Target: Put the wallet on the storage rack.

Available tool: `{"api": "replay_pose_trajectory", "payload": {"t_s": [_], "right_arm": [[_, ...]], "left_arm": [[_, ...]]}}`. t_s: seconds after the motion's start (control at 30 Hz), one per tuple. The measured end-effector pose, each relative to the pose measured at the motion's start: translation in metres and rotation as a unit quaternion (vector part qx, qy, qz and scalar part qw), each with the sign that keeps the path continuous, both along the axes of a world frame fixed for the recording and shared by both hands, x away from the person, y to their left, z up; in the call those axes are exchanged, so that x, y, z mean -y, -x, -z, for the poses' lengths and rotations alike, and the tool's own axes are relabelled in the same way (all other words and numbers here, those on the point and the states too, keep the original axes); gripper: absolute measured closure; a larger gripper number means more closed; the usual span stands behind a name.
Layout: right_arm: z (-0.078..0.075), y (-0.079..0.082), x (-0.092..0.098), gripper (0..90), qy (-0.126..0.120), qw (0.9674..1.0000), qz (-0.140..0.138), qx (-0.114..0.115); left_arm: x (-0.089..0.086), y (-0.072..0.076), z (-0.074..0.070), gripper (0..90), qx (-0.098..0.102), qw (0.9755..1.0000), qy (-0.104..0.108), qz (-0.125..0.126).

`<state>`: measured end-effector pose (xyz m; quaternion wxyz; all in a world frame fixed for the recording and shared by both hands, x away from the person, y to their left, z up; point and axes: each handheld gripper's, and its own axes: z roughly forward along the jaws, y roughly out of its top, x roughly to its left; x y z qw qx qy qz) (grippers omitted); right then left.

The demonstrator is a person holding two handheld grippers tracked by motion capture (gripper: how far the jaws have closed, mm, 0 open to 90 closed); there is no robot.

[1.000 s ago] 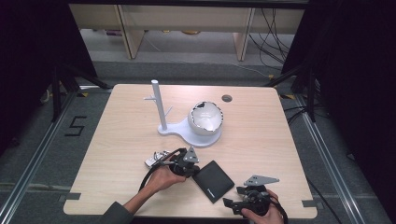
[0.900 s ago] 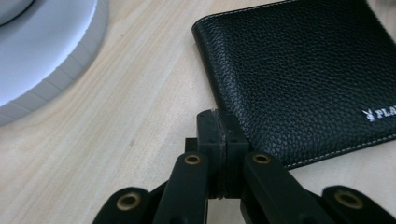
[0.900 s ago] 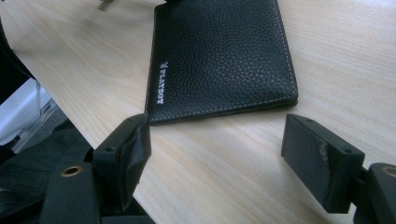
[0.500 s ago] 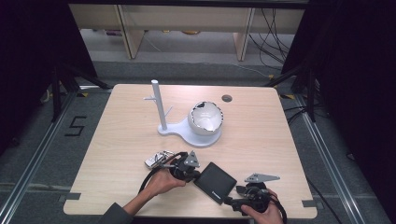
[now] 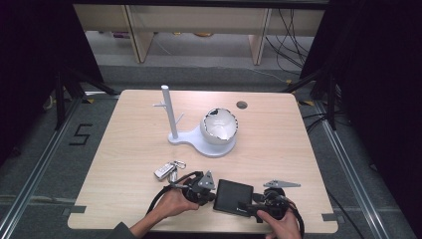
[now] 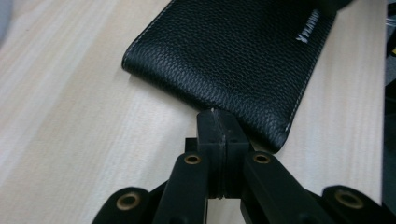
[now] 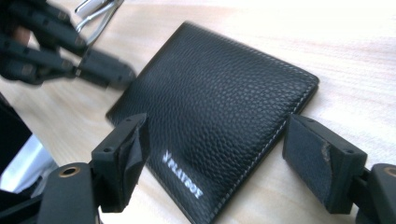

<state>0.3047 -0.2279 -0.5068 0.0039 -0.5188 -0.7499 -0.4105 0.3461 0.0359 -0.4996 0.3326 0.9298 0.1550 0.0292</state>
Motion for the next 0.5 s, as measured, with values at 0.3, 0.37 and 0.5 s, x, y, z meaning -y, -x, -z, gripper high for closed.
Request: {"api": "replay_pose_trajectory", "payload": {"t_s": [0.3,0.37,0.5], "right_arm": [[0.001,-0.014,0.003,29.7,-0.035,0.9987,0.029,-0.024],[0.001,-0.016,0.003,30.9,-0.041,0.9983,0.034,-0.024],[0.003,-0.02,0.005,36.8,-0.052,0.9973,0.045,-0.027]], "left_arm": [[0.007,0.009,0.0,88.9,-0.013,0.9998,0.007,0.011],[0.008,0.01,0.001,88.9,-0.016,0.9997,0.008,0.015],[0.01,0.011,0.001,88.7,-0.015,0.9998,0.006,0.015]]}}
